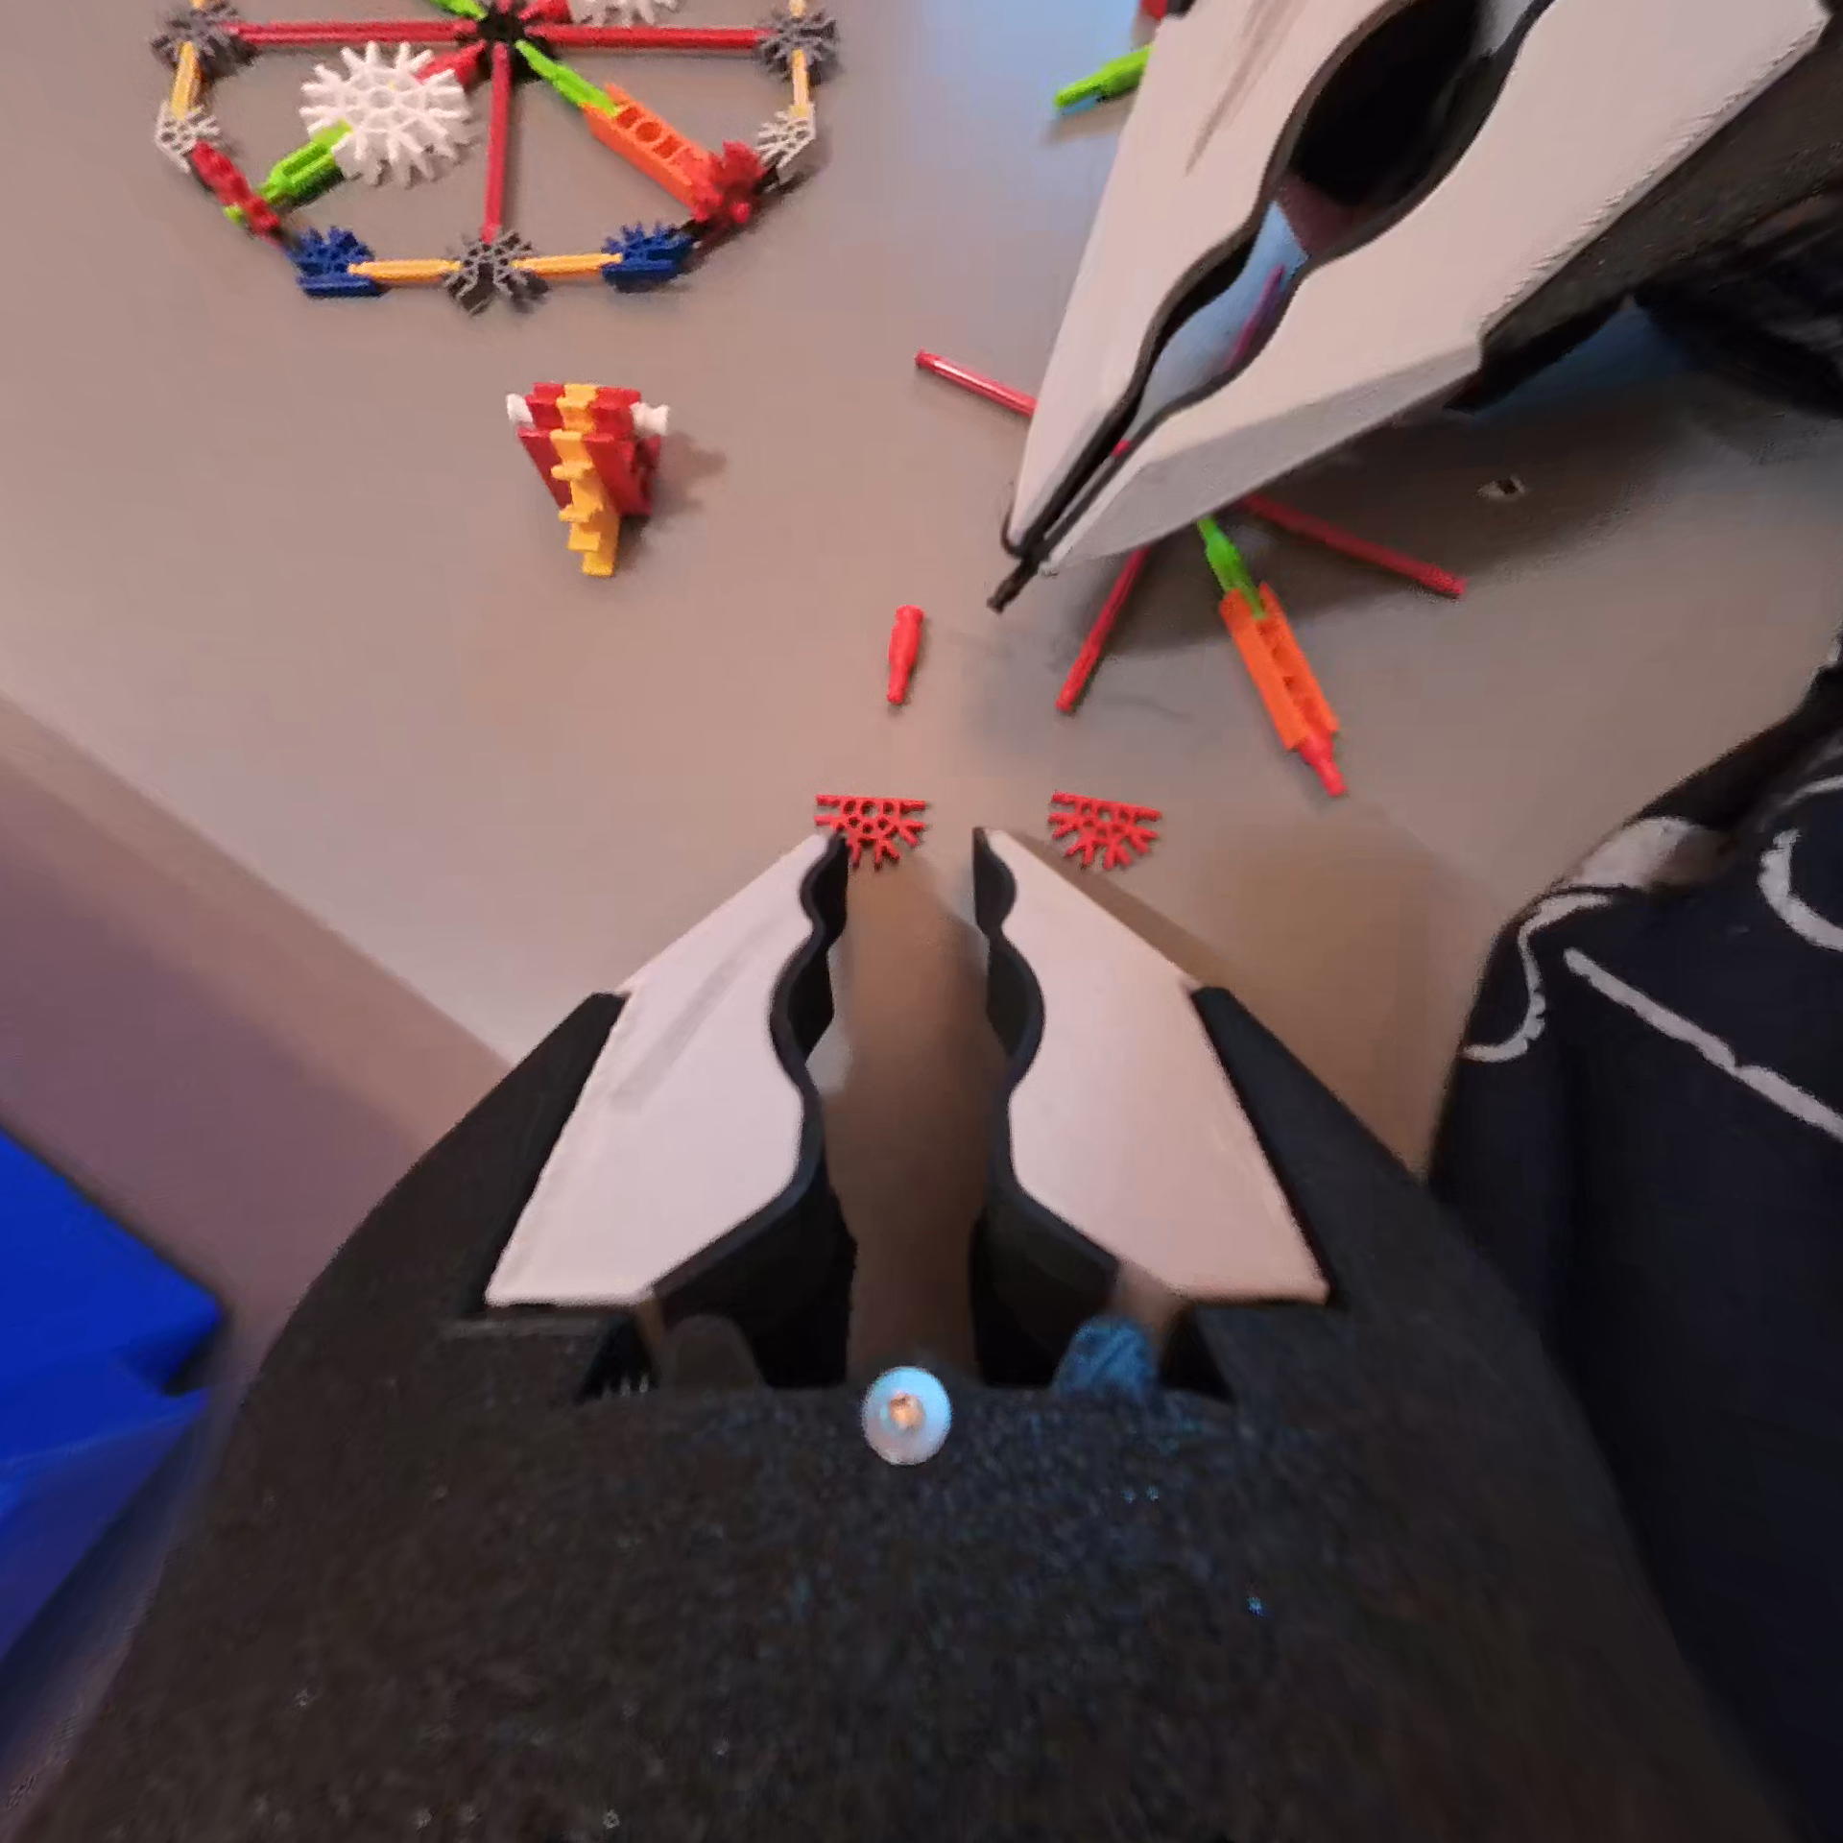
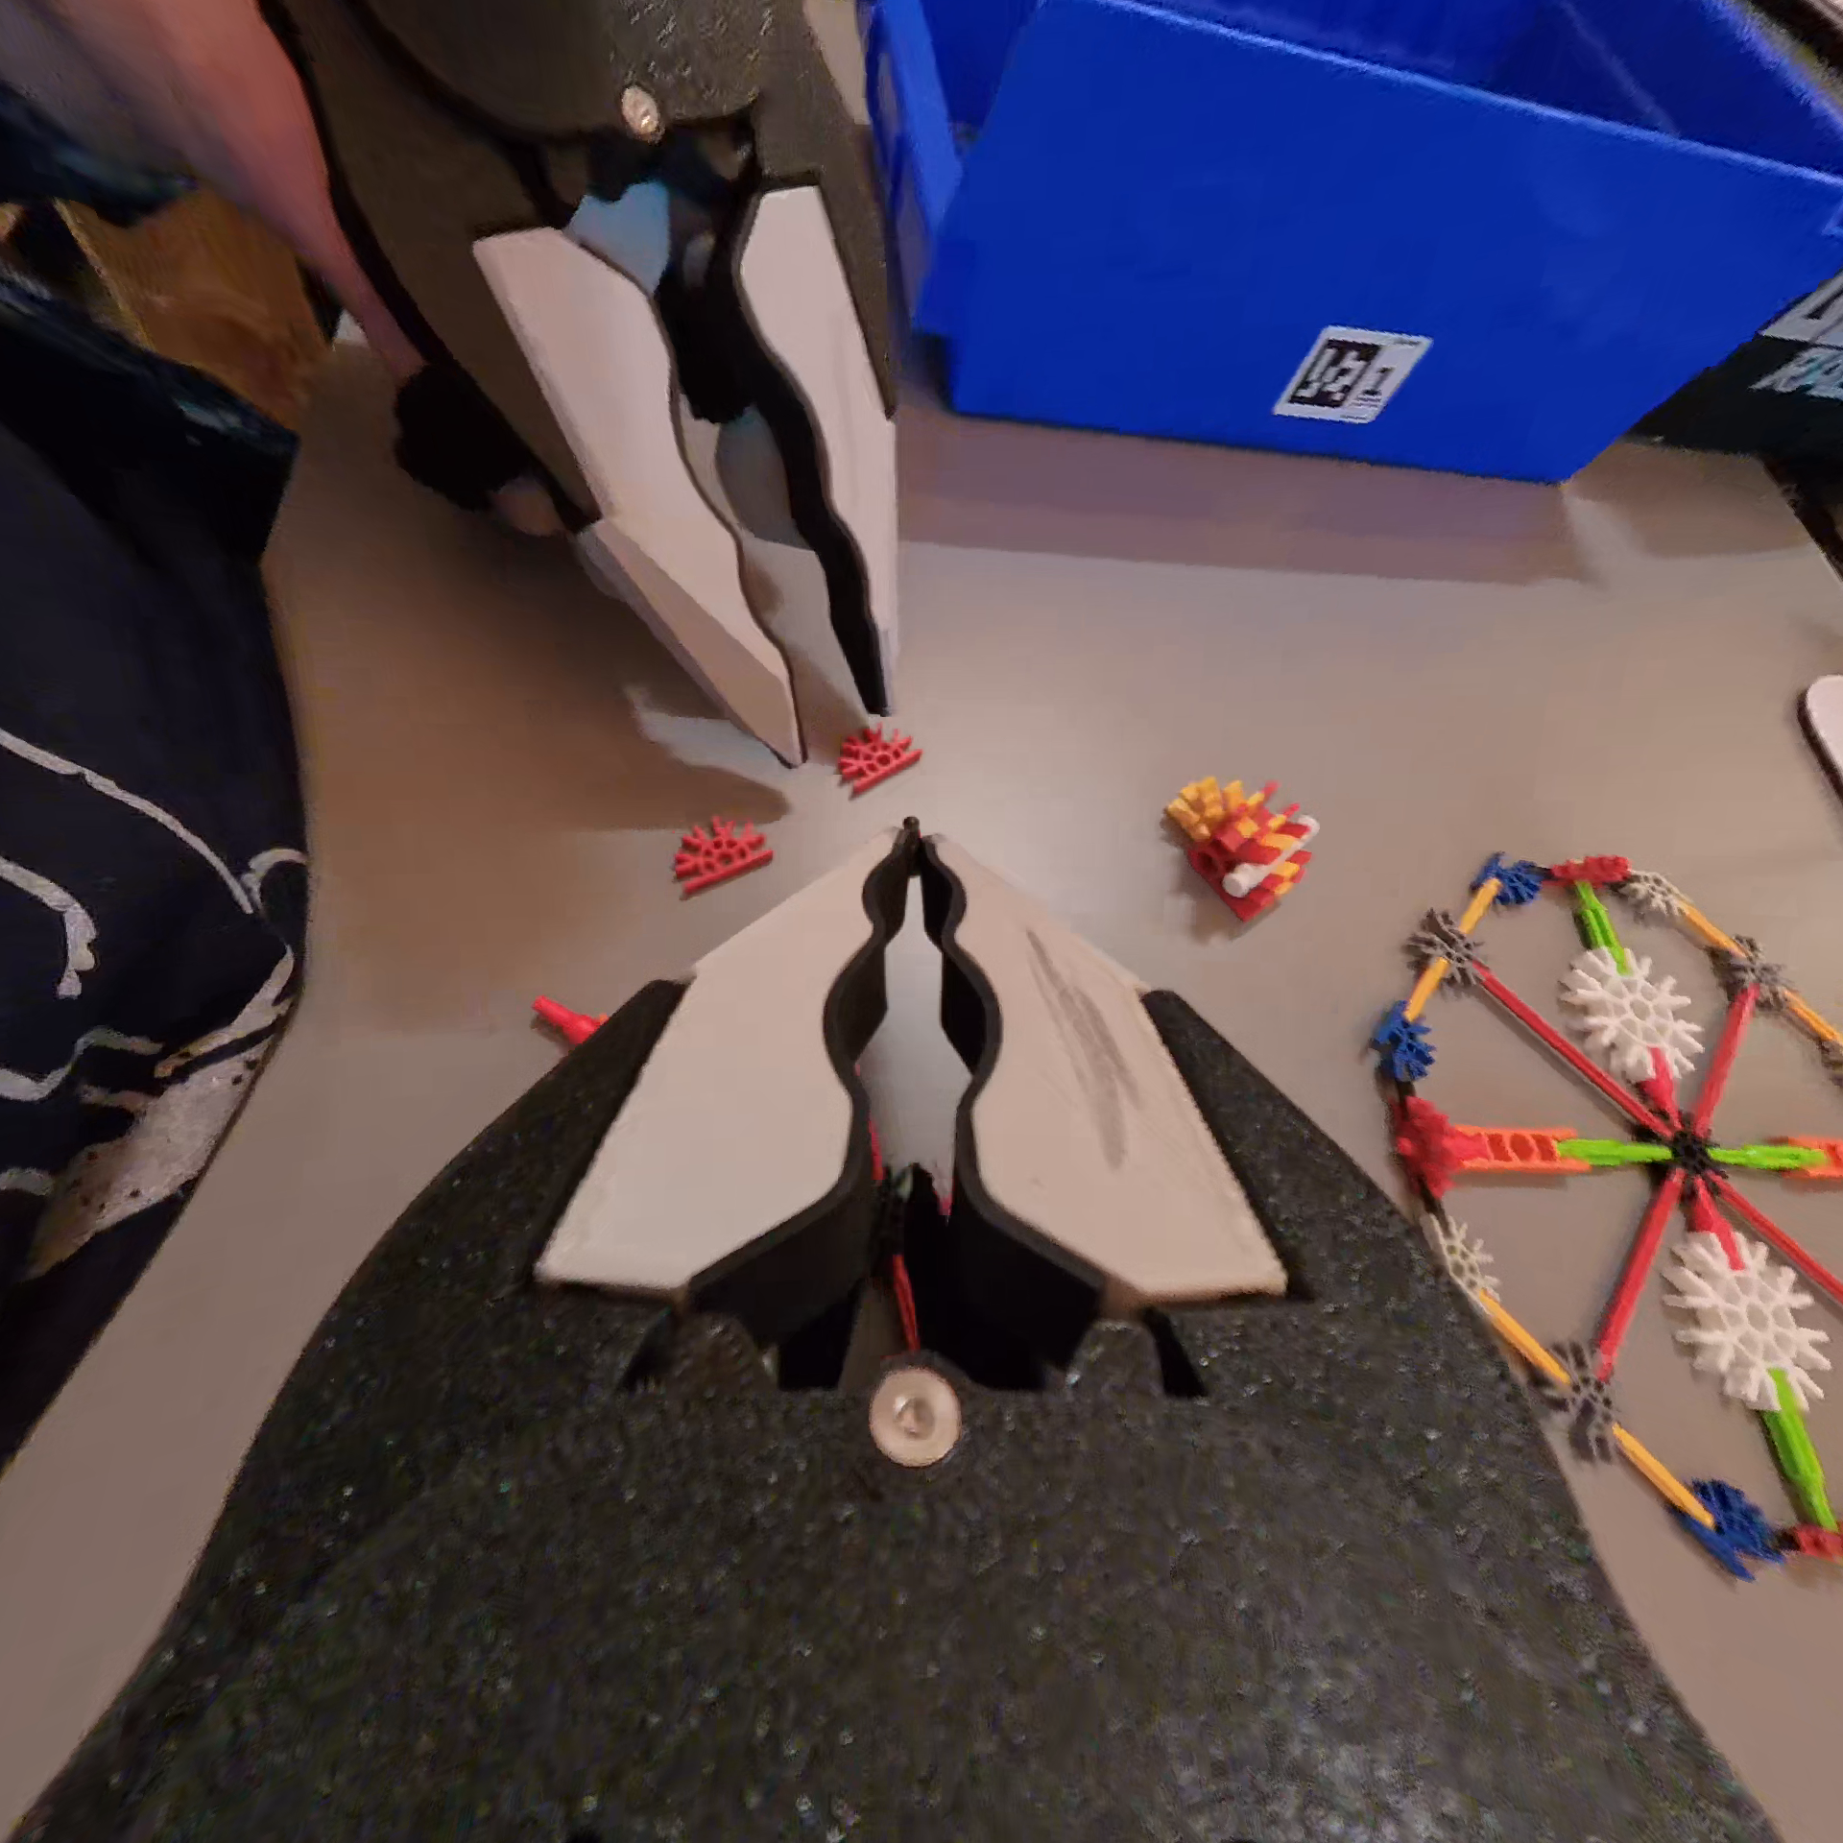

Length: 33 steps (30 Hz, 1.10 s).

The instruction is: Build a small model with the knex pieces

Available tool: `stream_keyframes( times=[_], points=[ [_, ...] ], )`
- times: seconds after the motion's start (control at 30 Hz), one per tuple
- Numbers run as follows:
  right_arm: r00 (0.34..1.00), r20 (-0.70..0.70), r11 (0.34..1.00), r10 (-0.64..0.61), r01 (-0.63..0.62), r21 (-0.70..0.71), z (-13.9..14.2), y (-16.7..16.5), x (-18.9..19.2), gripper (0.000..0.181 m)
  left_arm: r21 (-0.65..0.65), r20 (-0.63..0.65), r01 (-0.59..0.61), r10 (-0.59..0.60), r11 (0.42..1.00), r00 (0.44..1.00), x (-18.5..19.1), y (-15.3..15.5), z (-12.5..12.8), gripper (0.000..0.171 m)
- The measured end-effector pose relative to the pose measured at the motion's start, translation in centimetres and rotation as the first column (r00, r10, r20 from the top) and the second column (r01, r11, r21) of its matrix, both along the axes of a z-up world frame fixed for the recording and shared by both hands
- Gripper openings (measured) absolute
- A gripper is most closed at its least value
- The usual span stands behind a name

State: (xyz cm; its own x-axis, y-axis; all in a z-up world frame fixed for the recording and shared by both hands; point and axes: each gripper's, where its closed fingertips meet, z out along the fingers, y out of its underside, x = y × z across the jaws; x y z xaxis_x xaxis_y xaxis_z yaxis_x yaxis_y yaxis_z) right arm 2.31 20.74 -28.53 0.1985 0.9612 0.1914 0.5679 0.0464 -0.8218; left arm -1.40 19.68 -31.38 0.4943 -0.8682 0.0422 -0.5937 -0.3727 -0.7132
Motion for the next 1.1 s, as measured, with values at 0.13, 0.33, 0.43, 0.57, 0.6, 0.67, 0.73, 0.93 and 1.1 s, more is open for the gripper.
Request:
stream_keyframes(
  times=[0.13,0.33,0.43,0.57,0.6,0.67,0.73,0.93,1.1],
  points=[
    [0.999,0.045,0.999,0.03,-0.03,0.014,-0.5,-0.9,-1.2,0.0,0.047,-0.016,0.131,-0.13,0.99,0.991,-0.5,-0.2,0.6,0.028],
    [1.0,0.002,1.0,0.006,-0.006,-0.008,0.1,-0.2,-0.5,0.0,0.192,-0.186,0.317,-0.282,0.929,0.941,-0.2,1.2,0.8,0.028],
    [1.0,-0.026,1.0,0.006,-0.007,-0.03,0.2,-0.4,-0.3,0.0,0.123,-0.226,0.384,-0.351,0.915,0.909,0.0,1.0,0.1,0.023],
    [1.0,-0.02,1.0,0.012,-0.012,-0.028,0.0,-0.5,-0.3,0.0,0.049,-0.242,0.421,-0.398,0.906,0.885,-0.1,0.9,-0.7,0.017],
    [1.0,-0.02,1.0,0.012,-0.012,-0.027,0.0,-0.5,-0.3,0.0,0.041,-0.233,0.408,-0.388,0.912,0.892,-0.2,1.0,-0.7,0.016],
    [1.0,-0.025,1.0,0.01,-0.011,-0.027,0.1,-0.5,-0.2,0.0,0.037,-0.209,0.361,-0.346,0.932,0.915,-0.2,1.3,-0.7,0.016],
    [1.0,-0.026,1.0,0.009,-0.01,-0.029,0.1,-0.5,-0.2,0.0,0.024,-0.172,0.29,-0.282,0.957,0.944,-0.2,1.4,-0.7,0.015],
    [1.0,-0.009,0.999,0.006,-0.006,-0.033,-0.1,-0.5,-0.7,0.0,-0.038,-0.007,-0.042,0.042,0.998,0.999,0.1,1.7,-0.4,0.015],
    [0.999,0.035,0.999,0.021,-0.02,-0.026,-0.7,-0.8,-1.8,0.0,-0.019,0.03,-0.042,0.043,0.999,0.999,-0.4,0.9,0.2,0.023]
  ],
)
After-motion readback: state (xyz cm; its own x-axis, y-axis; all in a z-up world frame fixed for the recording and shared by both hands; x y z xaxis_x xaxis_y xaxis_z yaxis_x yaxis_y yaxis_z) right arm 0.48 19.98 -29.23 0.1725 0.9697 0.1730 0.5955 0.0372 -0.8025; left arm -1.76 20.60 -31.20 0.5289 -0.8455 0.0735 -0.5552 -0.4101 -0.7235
